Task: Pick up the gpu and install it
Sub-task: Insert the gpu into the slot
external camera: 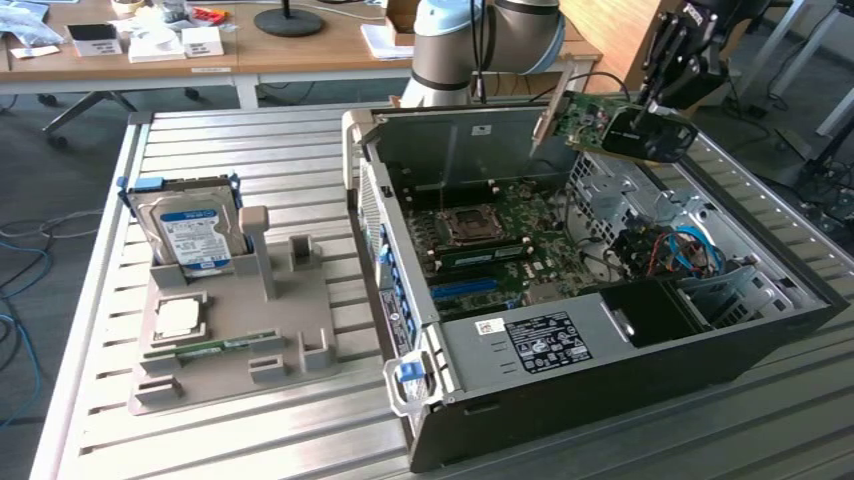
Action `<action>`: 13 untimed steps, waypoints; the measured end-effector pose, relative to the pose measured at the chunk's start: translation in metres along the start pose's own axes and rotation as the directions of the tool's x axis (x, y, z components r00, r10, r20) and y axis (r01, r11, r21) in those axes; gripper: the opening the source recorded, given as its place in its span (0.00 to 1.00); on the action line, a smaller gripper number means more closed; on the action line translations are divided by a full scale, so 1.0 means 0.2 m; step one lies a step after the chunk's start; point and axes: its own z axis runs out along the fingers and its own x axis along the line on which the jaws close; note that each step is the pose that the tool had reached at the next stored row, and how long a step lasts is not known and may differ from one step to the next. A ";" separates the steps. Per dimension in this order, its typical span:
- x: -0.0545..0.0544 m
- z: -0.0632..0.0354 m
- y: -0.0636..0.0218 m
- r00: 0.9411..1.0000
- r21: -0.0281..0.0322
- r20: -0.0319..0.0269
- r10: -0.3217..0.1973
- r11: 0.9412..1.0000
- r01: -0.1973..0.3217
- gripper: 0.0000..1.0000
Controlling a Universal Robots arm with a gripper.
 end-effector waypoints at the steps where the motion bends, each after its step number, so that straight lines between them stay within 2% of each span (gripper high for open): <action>1: 0.00 0.000 0.000 1.000 -0.001 0.002 -0.008 1.000 0.008 0.27; 5: 0.00 0.000 0.000 1.000 -0.001 0.002 -0.013 1.000 0.013 0.27; 6: 0.00 0.000 0.000 1.000 -0.003 0.006 -0.014 1.000 0.014 0.27; 9: 0.00 0.001 0.000 0.999 -0.013 0.031 -0.025 1.000 0.025 0.27; 10: 0.00 0.002 0.000 0.999 -0.014 0.037 -0.030 0.999 0.031 0.27; 13: 0.00 0.007 0.000 0.998 -0.015 0.046 -0.052 0.998 0.053 0.27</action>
